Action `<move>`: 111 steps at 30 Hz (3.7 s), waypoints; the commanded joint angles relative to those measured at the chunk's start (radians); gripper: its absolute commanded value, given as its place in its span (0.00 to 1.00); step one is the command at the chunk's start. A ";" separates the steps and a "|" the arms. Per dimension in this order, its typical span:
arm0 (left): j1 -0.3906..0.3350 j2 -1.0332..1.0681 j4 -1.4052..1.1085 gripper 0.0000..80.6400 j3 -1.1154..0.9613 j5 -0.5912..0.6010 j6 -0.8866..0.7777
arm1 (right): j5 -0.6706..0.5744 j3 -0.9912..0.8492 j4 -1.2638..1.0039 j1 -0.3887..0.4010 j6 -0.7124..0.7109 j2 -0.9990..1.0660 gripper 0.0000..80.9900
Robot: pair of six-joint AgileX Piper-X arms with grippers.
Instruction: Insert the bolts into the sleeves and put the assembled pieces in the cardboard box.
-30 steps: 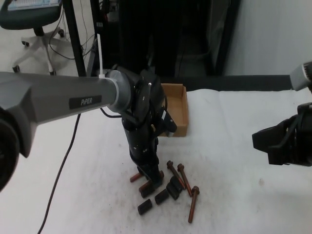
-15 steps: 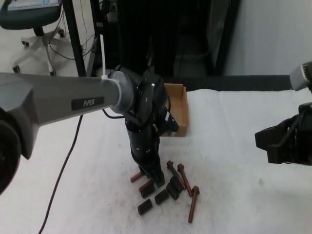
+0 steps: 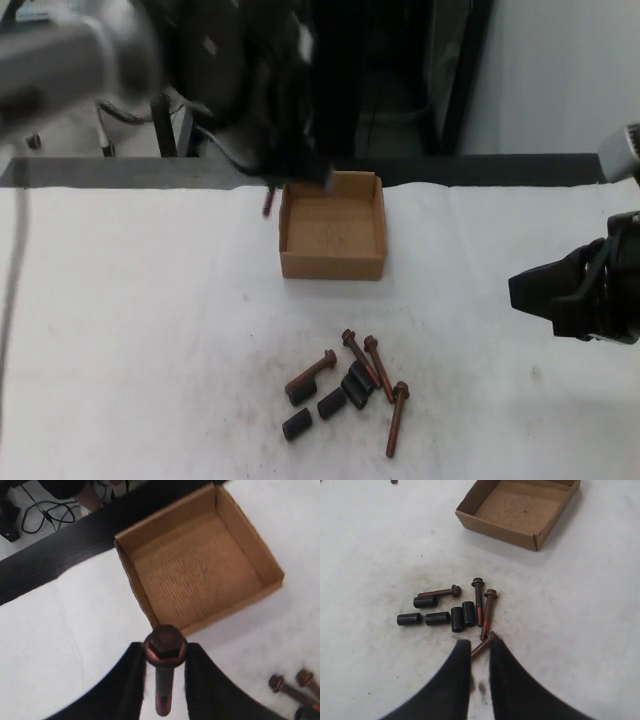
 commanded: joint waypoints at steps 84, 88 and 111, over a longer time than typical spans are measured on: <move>-0.036 0.240 0.099 0.40 0.321 0.070 0.180 | -0.052 -0.011 0.049 -0.002 0.004 -0.005 0.17; -0.036 0.250 0.049 0.20 0.347 0.105 0.165 | -0.051 -0.011 0.049 -0.002 0.004 -0.005 0.17; -0.036 -0.090 -0.112 0.00 0.329 0.006 0.056 | -0.158 -0.011 -0.124 0.014 0.002 0.007 0.17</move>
